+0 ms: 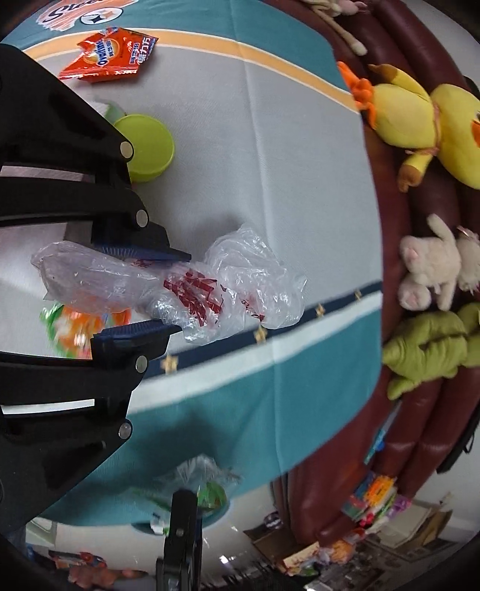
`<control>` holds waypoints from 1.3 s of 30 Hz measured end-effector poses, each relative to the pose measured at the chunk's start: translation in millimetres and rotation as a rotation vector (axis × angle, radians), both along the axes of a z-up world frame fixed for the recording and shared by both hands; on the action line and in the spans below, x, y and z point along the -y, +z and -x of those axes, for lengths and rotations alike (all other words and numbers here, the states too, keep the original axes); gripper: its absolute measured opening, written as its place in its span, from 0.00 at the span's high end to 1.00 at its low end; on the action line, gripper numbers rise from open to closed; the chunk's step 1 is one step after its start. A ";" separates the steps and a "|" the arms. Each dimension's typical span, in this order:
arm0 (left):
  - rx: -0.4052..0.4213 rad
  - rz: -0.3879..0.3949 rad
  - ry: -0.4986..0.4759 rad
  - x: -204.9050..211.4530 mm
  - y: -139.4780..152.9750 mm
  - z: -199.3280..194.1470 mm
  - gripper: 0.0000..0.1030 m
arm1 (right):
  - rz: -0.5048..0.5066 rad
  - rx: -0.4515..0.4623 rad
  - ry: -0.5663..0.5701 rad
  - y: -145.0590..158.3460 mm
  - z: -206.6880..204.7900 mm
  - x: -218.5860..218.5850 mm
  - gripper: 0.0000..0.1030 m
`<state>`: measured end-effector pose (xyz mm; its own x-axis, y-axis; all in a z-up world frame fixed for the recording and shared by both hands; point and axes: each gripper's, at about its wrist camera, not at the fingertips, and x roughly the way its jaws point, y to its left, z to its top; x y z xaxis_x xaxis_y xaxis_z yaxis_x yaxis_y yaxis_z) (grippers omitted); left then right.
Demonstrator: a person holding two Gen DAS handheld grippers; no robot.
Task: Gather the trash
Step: 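Carry the bun and plastic bag over the bin and release both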
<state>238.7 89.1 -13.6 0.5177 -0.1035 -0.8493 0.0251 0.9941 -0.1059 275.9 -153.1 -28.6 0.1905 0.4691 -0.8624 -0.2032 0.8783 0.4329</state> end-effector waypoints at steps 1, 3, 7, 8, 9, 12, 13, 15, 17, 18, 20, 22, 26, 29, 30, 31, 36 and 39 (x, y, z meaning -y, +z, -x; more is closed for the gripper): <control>0.009 0.005 -0.010 6.6 6.5 3.2 0.71 | -0.006 0.002 -0.008 1.1 1.6 4.9 0.42; 0.022 0.012 -0.031 19.2 15.3 6.8 0.70 | -0.019 0.008 -0.028 3.9 5.8 16.3 0.42; 0.028 0.023 -0.078 45.8 24.4 14.6 0.70 | -0.048 0.018 -0.069 9.7 15.7 41.4 0.42; 0.025 0.023 -0.090 53.3 25.0 16.1 0.70 | -0.059 0.025 -0.083 12.1 19.0 50.6 0.42; 0.021 0.027 -0.103 61.3 25.5 17.4 0.70 | -0.066 0.030 -0.094 13.8 21.0 57.8 0.42; 0.010 0.046 -0.142 86.2 26.5 20.1 0.70 | -0.082 0.049 -0.137 19.7 29.4 85.7 0.42; 0.008 0.051 -0.156 94.8 27.2 21.2 0.70 | -0.081 0.055 -0.150 21.0 31.6 93.7 0.42; 0.006 0.057 -0.188 114.0 28.5 24.1 0.70 | -0.076 0.067 -0.179 22.8 36.5 112.3 0.42; 0.004 0.059 -0.223 133.9 28.8 27.0 0.70 | -0.064 0.076 -0.202 23.6 41.0 131.8 0.42; 0.001 0.061 -0.249 148.0 28.3 28.3 0.70 | -0.056 0.081 -0.214 23.7 43.2 143.1 0.42; -0.005 0.061 -0.285 169.3 26.9 30.0 0.70 | -0.035 0.095 -0.255 24.1 50.0 171.7 0.42; -0.015 0.061 -0.326 193.7 24.6 31.0 0.70 | -0.031 0.102 -0.297 23.7 56.2 197.1 0.42; -0.037 0.058 -0.394 237.5 18.7 27.5 0.70 | -0.025 0.107 -0.389 20.9 65.9 252.8 0.42; -0.050 0.051 -0.443 273.2 14.6 24.6 0.70 | -0.021 0.106 -0.426 16.1 71.4 280.1 0.42; -0.054 0.049 -0.454 281.7 13.3 24.6 0.70 | -0.019 0.106 -0.437 14.2 72.3 287.7 0.42; -0.061 0.048 -0.467 291.5 11.2 23.5 0.70 | -0.021 0.104 -0.448 11.9 72.7 295.5 0.42; -0.100 0.039 -0.522 333.0 -3.6 17.9 0.70 | -0.041 0.094 -0.477 3.0 74.6 319.7 0.42; -0.126 0.045 -0.543 350.6 -14.1 14.3 0.70 | -0.042 0.087 -0.492 -2.2 74.3 331.8 0.42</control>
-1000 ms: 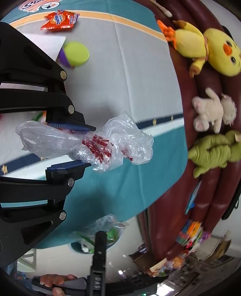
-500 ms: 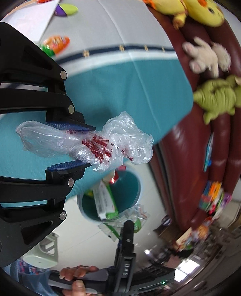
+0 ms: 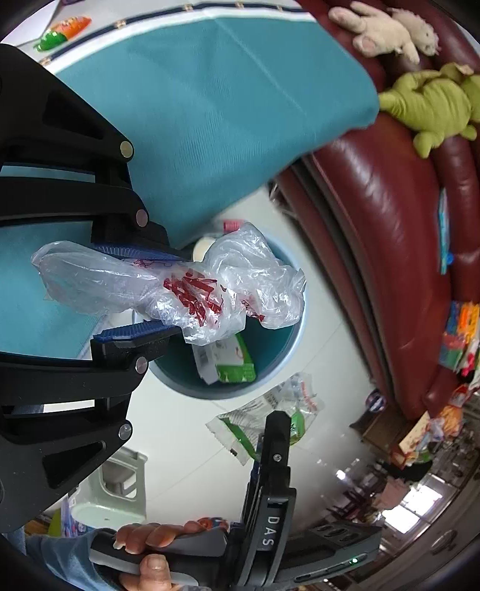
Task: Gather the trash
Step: 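Carry the bun and plastic bag over the bin and release both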
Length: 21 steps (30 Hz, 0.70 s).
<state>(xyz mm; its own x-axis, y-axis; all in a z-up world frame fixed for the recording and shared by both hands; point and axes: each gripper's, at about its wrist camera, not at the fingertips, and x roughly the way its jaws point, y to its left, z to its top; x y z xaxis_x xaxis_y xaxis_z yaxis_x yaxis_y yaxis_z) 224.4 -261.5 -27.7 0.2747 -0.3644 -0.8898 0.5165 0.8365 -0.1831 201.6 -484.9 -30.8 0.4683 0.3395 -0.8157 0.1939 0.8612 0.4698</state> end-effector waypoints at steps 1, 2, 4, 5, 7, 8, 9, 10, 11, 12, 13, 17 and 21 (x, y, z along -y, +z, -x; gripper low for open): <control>-0.007 0.000 -0.005 5.6 -3.6 -1.4 0.70 | -0.001 -0.003 -0.005 -1.6 -0.3 3.9 0.42; -0.012 0.000 -0.007 6.4 -5.6 -0.5 0.70 | -0.001 -0.005 -0.008 -2.3 -0.7 6.3 0.42; -0.026 0.002 -0.016 17.5 -12.1 -4.0 0.69 | -0.004 -0.012 -0.021 -5.4 -1.1 14.4 0.42; -0.033 0.002 -0.020 23.7 -15.7 -5.6 0.68 | -0.006 -0.015 -0.027 -6.7 -1.6 18.0 0.42; -0.043 -0.006 -0.031 37.6 -21.4 -9.6 0.68 | -0.006 -0.019 -0.035 -8.3 -2.8 22.2 0.42; -0.042 -0.014 -0.038 42.8 -23.3 -11.7 0.67 | -0.006 -0.021 -0.039 -9.2 -3.2 24.9 0.42; -0.041 -0.020 -0.046 48.5 -25.0 -13.4 0.65 | -0.007 -0.023 -0.044 -10.2 -3.9 28.0 0.42; -0.042 -0.018 -0.050 53.1 -26.1 -15.4 0.57 | -0.007 -0.025 -0.046 -10.5 -4.8 29.0 0.42; -0.043 -0.017 -0.050 56.1 -26.1 -17.9 0.50 | -0.007 -0.026 -0.051 -11.4 -5.7 31.2 0.42; -0.044 -0.020 -0.045 58.8 -26.9 -19.9 0.36 | -0.006 -0.028 -0.054 -12.0 -6.3 33.0 0.42; -0.038 -0.021 -0.040 59.7 -27.4 -20.9 0.25 | -0.007 -0.030 -0.056 -13.0 -7.3 34.4 0.42; -0.031 -0.033 -0.025 54.4 -30.2 -20.3 0.15 | -0.010 -0.040 -0.056 -17.7 -11.1 35.3 0.42; -0.059 -0.053 -0.006 46.2 -36.2 -18.8 0.13 | -0.018 -0.052 -0.044 -23.8 -14.4 30.8 0.42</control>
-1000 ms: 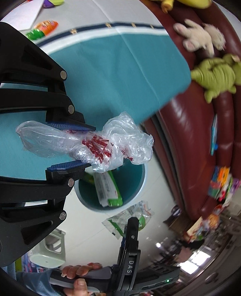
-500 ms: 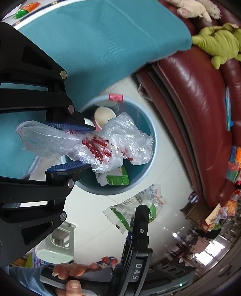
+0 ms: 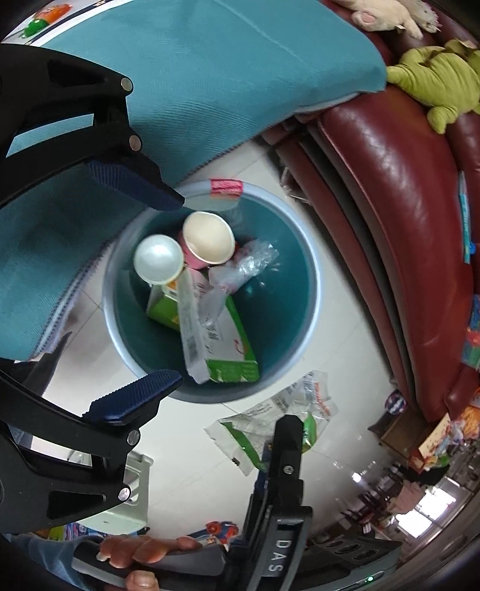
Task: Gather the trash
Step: 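Carry the bun and plastic bag over the bin and release both, then move both tools back over the table toward the white tissue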
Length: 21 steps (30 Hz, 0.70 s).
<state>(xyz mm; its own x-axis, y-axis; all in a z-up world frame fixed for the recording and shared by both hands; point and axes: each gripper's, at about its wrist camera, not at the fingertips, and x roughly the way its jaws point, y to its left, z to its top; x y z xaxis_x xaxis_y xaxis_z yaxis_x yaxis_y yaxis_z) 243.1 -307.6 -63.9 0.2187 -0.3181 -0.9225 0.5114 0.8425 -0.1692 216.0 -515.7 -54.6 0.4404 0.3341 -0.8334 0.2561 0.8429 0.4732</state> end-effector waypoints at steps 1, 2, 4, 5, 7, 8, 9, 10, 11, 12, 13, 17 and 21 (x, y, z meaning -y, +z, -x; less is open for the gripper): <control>-0.003 -0.004 0.006 -2.1 -0.9 0.5 0.13 | -0.002 -0.002 0.005 -1.3 -1.2 -2.5 0.42; -0.004 -0.006 0.012 -5.2 -2.0 2.0 0.13 | -0.003 -0.002 0.009 -1.7 -2.0 -3.8 0.42; -0.005 -0.004 0.025 -11.1 -2.3 4.8 0.12 | -0.005 -0.003 0.019 -2.8 -3.7 -7.2 0.42; -0.005 -0.003 0.031 -11.9 -1.7 7.0 0.11 | -0.004 -0.003 0.021 -2.9 -4.2 -8.4 0.42; -0.003 -0.004 0.041 -16.2 -1.5 9.3 0.11 | -0.002 -0.006 0.030 -3.5 -6.3 -12.0 0.42; 0.001 -0.004 0.045 -18.3 -1.0 10.5 0.11 | 0.000 -0.008 0.033 -3.8 -7.7 -13.4 0.42; 0.005 -0.003 0.048 -20.2 -0.2 11.8 0.10 | 0.002 -0.010 0.039 -4.2 -8.8 -15.7 0.42; 0.006 -0.002 0.050 -21.6 0.0 12.0 0.10 | 0.005 -0.011 0.044 -4.3 -9.8 -17.9 0.42; 0.008 -0.002 0.053 -22.9 0.9 12.7 0.10 | 0.009 -0.012 0.051 -4.1 -11.1 -21.0 0.41; 0.012 -0.001 0.056 -25.0 2.0 13.8 0.10 | 0.010 -0.012 0.056 -3.8 -12.5 -23.5 0.41; 0.015 -0.001 0.057 -26.3 2.9 14.7 0.09 | 0.013 -0.011 0.062 -3.0 -13.9 -26.5 0.39; 0.020 -0.003 0.065 -31.3 4.1 16.2 0.09 | 0.024 0.009 0.074 0.7 -16.7 -36.4 0.29; 0.014 0.001 0.066 -36.8 3.9 19.7 0.09 | 0.025 -0.014 0.062 -1.8 -15.1 -39.7 0.29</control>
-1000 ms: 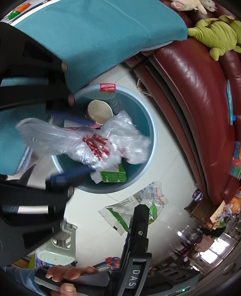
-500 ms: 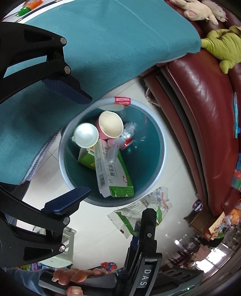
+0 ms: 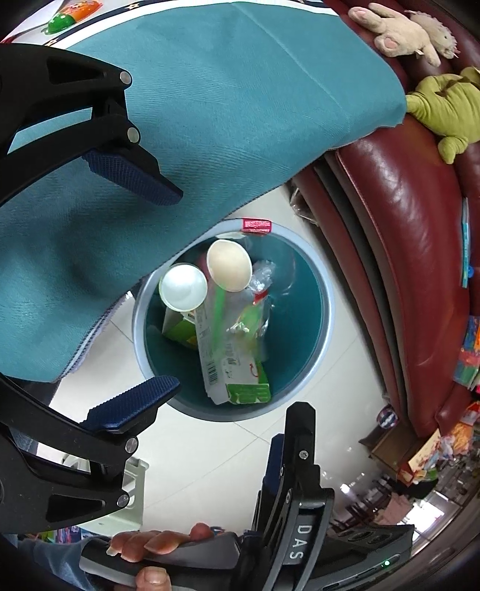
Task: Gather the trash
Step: 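Move both tools back over the table toward the white tissue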
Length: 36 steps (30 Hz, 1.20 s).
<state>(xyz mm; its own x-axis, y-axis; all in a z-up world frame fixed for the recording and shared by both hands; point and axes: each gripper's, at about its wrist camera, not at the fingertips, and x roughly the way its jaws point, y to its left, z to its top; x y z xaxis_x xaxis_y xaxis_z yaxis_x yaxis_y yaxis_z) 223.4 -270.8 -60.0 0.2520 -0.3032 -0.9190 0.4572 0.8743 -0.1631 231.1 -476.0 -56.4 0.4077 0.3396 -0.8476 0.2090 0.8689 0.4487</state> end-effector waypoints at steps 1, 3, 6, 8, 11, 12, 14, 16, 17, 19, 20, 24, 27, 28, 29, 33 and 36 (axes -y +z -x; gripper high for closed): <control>0.002 0.000 0.001 -1.3 0.6 1.1 0.09 | 0.007 -0.004 -0.001 -0.1 1.5 -0.4 0.28; 0.005 0.002 0.003 -5.2 1.9 3.4 0.09 | 0.016 -0.012 -0.006 -0.1 5.0 -1.2 0.26; 0.006 0.015 0.013 -12.3 4.5 6.4 0.09 | 0.028 -0.024 -0.018 0.1 13.2 -3.1 0.23; 0.002 0.024 0.021 -16.8 5.7 8.5 0.09 | 0.035 -0.040 -0.023 -1.1 17.0 -5.6 0.22; 0.004 0.034 0.031 -24.9 8.0 13.8 0.09 | 0.052 -0.055 -0.006 -1.0 24.1 -15.3 0.22; 0.007 0.036 0.035 -28.4 9.4 15.7 0.09 | 0.059 -0.056 -0.003 -0.4 26.4 -17.9 0.22; 0.009 0.045 0.041 -34.9 11.5 18.8 0.09 | 0.069 -0.057 0.006 1.9 31.3 -25.9 0.22; 0.016 0.054 0.052 -44.9 14.6 22.5 0.09 | 0.066 -0.058 0.011 5.0 34.8 -31.9 0.22; 0.019 0.058 0.057 -48.4 16.0 24.2 0.09 | 0.067 -0.057 0.011 7.1 36.4 -35.1 0.22; 0.029 0.067 0.072 -61.0 19.6 29.8 0.09 | 0.070 -0.052 0.015 11.4 39.6 -42.1 0.22; 0.031 0.069 0.077 -66.1 21.1 31.9 0.09 | 0.071 -0.050 0.020 13.6 40.8 -46.9 0.22; 0.043 0.077 0.122 -99.9 24.9 44.6 0.09 | 0.078 -0.051 0.049 20.3 41.6 -69.8 0.22; 0.050 0.082 0.168 -129.5 25.6 54.2 0.08 | 0.081 -0.049 0.083 24.8 41.5 -93.9 0.22; 0.050 0.083 0.183 -138.7 25.8 57.2 0.08 | 0.082 -0.049 0.096 25.7 41.4 -102.5 0.22; 0.051 0.084 0.198 -148.4 26.0 59.9 0.08 | 0.081 -0.050 0.106 26.4 41.2 -109.4 0.22; 0.061 0.083 0.275 -195.7 28.7 73.9 0.08 | 0.082 -0.056 0.175 27.3 40.6 -151.1 0.22; 0.068 0.078 0.331 -229.9 31.0 83.6 0.08 | 0.086 -0.055 0.234 29.5 40.5 -184.4 0.22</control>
<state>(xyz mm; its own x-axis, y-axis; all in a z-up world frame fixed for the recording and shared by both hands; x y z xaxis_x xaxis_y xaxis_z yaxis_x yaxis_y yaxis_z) 139.9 -40.9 -28.9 0.4080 -0.2631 -0.8743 0.1630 0.9632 -0.2138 190.6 -291.6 -27.0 0.2790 0.3452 -0.8961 0.0193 0.9309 0.3646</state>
